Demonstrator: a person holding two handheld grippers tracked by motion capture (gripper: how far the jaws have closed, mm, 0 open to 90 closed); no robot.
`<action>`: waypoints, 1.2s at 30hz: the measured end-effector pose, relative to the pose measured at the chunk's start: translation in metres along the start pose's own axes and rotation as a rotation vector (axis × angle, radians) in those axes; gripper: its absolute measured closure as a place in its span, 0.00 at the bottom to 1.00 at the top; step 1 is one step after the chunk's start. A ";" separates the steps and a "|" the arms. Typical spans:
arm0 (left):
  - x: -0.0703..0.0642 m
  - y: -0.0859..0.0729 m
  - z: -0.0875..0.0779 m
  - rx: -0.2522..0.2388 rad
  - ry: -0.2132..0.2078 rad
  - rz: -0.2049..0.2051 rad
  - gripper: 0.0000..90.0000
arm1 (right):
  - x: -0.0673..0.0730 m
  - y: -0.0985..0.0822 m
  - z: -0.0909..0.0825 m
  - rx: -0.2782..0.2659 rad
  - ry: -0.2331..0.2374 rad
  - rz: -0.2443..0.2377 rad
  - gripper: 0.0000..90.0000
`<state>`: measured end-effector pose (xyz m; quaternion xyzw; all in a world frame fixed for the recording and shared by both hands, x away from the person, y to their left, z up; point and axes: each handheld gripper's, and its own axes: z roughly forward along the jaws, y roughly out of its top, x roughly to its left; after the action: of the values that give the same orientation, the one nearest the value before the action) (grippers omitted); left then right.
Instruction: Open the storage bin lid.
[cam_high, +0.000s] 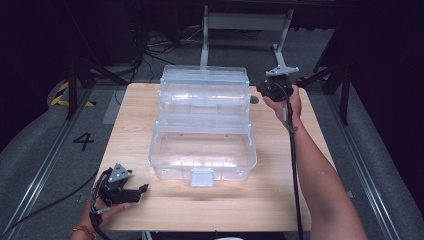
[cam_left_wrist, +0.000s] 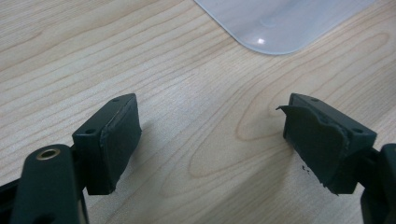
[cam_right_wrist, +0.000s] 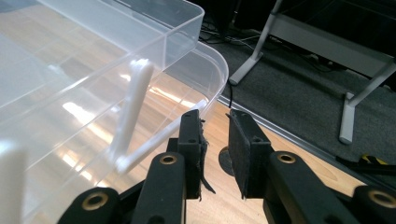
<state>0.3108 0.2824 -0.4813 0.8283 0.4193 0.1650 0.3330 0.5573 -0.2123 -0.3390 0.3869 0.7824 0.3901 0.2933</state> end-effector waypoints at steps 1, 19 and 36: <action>0.000 0.000 0.000 -0.001 0.001 0.000 0.22 | 0.001 -0.001 -0.003 -0.001 0.001 -0.015 0.83; 0.000 0.000 0.000 0.000 0.003 -0.001 0.22 | 0.015 -0.033 -0.035 0.020 0.073 -0.090 0.76; 0.000 0.000 0.000 0.003 0.002 -0.001 0.22 | 0.020 -0.072 -0.057 0.017 0.116 -0.099 0.71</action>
<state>0.3105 0.2823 -0.4811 0.8284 0.4203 0.1652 0.3313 0.4761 -0.2457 -0.3723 0.3271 0.8194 0.3904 0.2631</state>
